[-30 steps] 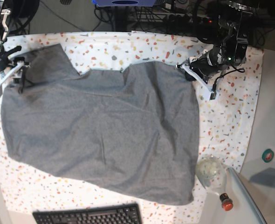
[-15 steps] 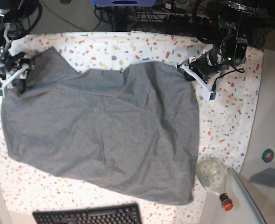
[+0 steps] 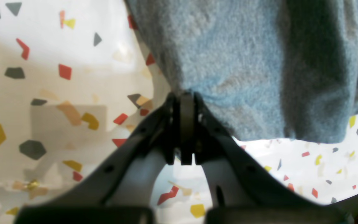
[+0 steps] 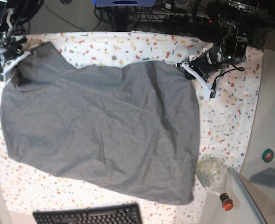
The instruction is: Layout the t-shirt on the table in an organized manner, then fold the t-shirt properly
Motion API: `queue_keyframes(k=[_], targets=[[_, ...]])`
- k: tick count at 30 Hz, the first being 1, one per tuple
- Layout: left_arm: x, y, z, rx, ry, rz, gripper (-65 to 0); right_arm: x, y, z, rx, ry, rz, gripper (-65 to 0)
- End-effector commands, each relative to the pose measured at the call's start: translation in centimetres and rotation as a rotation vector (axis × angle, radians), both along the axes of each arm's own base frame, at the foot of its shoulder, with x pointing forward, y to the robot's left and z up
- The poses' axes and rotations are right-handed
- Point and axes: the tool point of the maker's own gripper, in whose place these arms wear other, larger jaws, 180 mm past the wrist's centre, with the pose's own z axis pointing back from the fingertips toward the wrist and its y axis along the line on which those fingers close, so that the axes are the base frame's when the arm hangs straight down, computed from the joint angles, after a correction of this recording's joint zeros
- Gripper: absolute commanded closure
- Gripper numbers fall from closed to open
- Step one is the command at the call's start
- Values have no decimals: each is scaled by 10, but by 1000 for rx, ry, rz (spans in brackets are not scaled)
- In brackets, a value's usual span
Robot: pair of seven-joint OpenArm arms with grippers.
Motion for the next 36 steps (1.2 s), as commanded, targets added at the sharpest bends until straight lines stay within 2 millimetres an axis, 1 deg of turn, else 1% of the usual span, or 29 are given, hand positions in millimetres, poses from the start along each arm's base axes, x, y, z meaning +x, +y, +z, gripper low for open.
queue_keyframes(k=[1,2,3,6,9,11,13,15,18,21,22,24,25,27,28,30,32,34,36], targets=[[9,2,10,6,-40,-9,0,-11,-7,5,-23,15,-22,0],[10,2,12,7,-46,-13,0,-12,-7,14,-31,-10,-45,0],[6,4,14,14,-46,-23,0,-15,-10,22,-43,-31,-69,0],[4,5,33,35,-91,-61,0,-25,-17,44,-80,-73,-110,0],[-4,17,47,67,-110,-65,0,-33,-15,59,-103,-77,-113,0],[-15,34,50,97,-95,8,0,-38,-13,69,-117,-88,-107,0],[-29,45,46,118,-64,58,0,-41,-6,75,-115,-100,-109,0],[-43,48,41,125,-32,68,0,-45,2,80,-111,-108,-118,0],[-58,48,35,131,3,55,0,-61,-16,87,-143,-104,-187,0],[-55,48,37,129,-6,58,0,-58,-37,92,-173,-126,-243,0],[-47,48,40,130,-24,59,0,-54,-42,95,-183,-139,-254,0],[-23,47,50,128,-76,57,0,-37,-45,99,-186,-167,-235,0],[-12,44,55,125,-101,51,0,-25,-48,104,-192,-180,-217,0],[17,32,68,111,-164,19,0,4,-50,107,-183,-193,-187,0],[31,25,74,108,-179,-10,0,22,-56,112,-186,-210,-176,0],[62,5,88,92,-194,-71,0,61,-69,124,-192,-246,-161,0],[89,-7,99,87,-196,-108,0,99,-79,137,-186,-275,-152,0],[123,-21,113,72,-228,-123,0,137,-91,149,-176,-296,-144,0],[155,-29,121,70,-247,-129,0,174,-97,159,-159,-318,-127,0]])
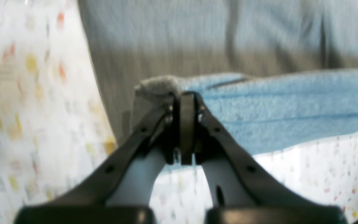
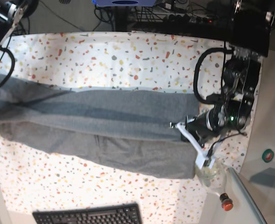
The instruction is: Layout the t-shirt on the table in an organized manner, then fold the t-shirt properly
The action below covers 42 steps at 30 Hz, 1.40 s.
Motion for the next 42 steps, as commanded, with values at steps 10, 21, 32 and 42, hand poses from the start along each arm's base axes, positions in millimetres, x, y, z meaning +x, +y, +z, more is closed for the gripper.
queue_keyframes(k=[10,21,32,42], targets=[[162,-61,172,1,-318,-74,0,143,-34,194,-230,-351,124,0],[165,-63,358,-416,-644,-67,0,78,-2,428,-642,-811,129,0],[67,-36,163,-376,-348,-26,0,4,4,180,-355,-408,61,0],[-70,-9,-50,36,113,-7,0,-108,-5,5,-74,-105,-167,0]])
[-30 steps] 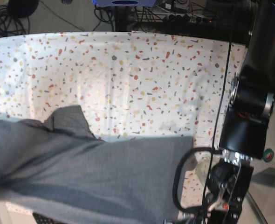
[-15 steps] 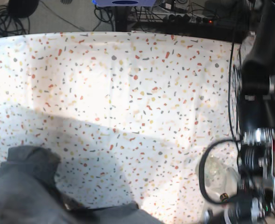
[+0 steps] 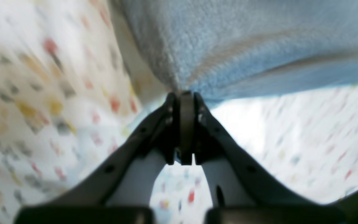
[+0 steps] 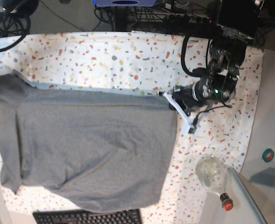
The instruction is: Layout the t-shirt on the table in an organized manner, then fold the t-shirt properly
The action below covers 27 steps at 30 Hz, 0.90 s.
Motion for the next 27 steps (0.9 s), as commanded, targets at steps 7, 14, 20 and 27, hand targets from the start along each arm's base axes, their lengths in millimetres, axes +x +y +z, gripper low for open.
queue_keyframes(k=[7,14,20,27], targets=[[-69,33,-39,163,114,-7,0,-48,5,-19,14,70,-38,0],[-104,42,-59,216,166,-18,0,-66,17,-48,79,137,-51,0],[-103,44,-61,219,164,-16,0,-74,26,-63,134,181,-75,0],[-98,56,-57,227,153,27,0,-103,27,-55,196,135,-198,-329]])
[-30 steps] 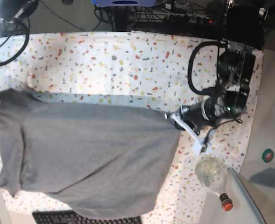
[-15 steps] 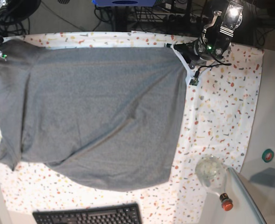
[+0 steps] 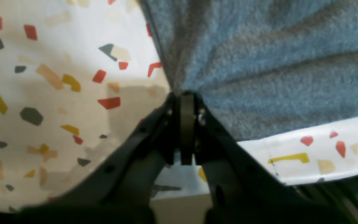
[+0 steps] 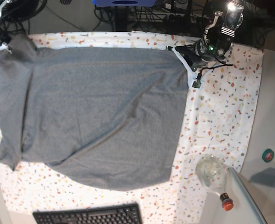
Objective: Layout the t-shirt on the table in an organized manner, then fold the t-shirt properly
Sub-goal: 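Pull the t-shirt corners apart with both grippers to stretch it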
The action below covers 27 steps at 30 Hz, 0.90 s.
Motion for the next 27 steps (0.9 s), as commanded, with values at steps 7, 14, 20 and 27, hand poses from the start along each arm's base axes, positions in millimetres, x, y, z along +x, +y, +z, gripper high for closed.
queue_keyframes(k=[7,14,20,27], targets=[[0,30,5,57,-12,55,0,73,-24,36,-95,-194,168,-336],[-4,29,3,54,-7,54,0,135,-50,-20,52,-113,197,-339],[-7,29,2,53,0,56,0,166,-31,-27,77,-100,284,-341],[-8,28,2,49,1,57,0,177,-26,-54,150,-100,244,-341]])
